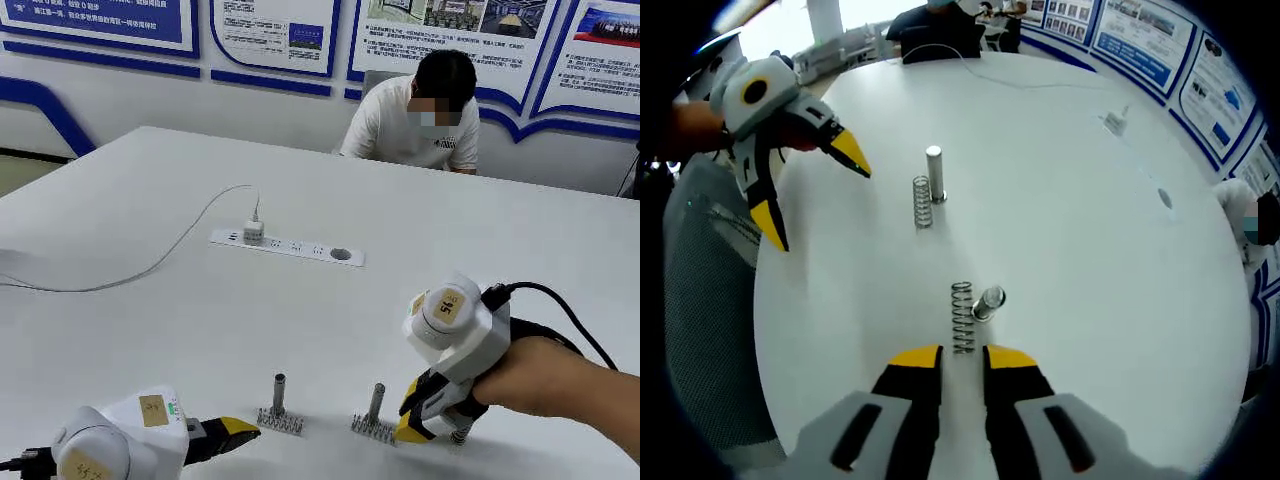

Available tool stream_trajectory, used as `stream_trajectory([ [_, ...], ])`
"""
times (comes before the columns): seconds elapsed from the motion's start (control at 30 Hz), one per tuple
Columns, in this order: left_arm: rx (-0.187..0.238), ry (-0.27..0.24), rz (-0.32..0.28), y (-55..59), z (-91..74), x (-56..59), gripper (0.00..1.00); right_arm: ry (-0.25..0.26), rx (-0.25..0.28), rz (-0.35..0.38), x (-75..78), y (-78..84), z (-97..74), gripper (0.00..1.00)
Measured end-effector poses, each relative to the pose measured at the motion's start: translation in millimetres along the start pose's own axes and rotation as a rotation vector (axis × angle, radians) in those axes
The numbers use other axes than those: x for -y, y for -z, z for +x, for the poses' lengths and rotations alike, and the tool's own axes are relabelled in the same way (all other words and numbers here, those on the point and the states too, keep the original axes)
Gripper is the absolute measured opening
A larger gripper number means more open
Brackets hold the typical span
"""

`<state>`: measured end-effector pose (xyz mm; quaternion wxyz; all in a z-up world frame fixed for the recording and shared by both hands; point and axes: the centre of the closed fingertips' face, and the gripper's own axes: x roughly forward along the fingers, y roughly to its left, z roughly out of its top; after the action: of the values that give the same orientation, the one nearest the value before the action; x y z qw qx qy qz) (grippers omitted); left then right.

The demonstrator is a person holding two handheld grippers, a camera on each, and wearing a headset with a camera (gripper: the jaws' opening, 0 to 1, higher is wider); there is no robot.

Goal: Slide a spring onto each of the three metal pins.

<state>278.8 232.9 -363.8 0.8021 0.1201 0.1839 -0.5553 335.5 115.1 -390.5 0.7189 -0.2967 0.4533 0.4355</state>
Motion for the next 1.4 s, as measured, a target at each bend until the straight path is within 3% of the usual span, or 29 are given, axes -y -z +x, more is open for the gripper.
stream_trajectory([
  [0.67,-0.003,-0.006,-0.008,1.5,0.0,-2.4,0.58,-0.009,-0.036,-0.011,0.7,4.5,19.6,0.13],
  [1.17,-0.004,0.0,0.001,-0.4,2.1,-0.1,0.58,-0.015,-0.036,-0.019,-4.6,6.2,12.3,0.12],
  [1.4,0.0,0.015,0.017,-6.2,6.2,3.6,0.57,-0.024,-0.049,-0.054,-15.7,9.4,1.8,0.12],
])
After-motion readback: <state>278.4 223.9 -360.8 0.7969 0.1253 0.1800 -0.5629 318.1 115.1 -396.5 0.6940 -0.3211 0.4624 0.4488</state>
